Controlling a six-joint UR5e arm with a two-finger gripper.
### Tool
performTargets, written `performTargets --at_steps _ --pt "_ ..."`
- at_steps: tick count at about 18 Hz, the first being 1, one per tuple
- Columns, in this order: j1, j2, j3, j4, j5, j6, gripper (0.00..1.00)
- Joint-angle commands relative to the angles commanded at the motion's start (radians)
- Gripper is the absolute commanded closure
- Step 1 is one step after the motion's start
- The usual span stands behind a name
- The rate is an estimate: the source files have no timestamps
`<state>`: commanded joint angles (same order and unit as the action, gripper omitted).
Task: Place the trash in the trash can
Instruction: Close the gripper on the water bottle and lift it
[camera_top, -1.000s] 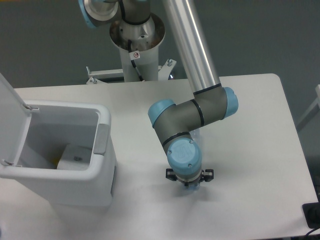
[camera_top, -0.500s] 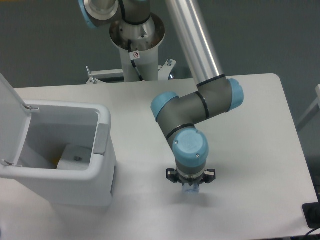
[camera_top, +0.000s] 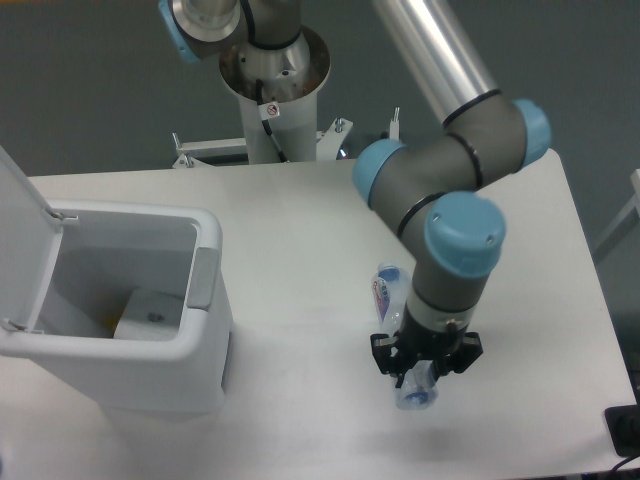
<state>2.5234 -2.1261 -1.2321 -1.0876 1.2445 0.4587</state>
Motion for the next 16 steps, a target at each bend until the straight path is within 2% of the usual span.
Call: performTargets --at_steps 4,9,13,16 --pt "0.057 0.026 0.043 0.003 -0.149 -0.046 0.77" --pt "0.077 0.087 0.112 0.015 -0.361 -0.149 0.77" --pt "0.106 0.155 0.115 0.025 -0.540 -0.199 0.77" --pt "0.104 0.175 0.117 0.026 -0.596 -0.198 0.77"
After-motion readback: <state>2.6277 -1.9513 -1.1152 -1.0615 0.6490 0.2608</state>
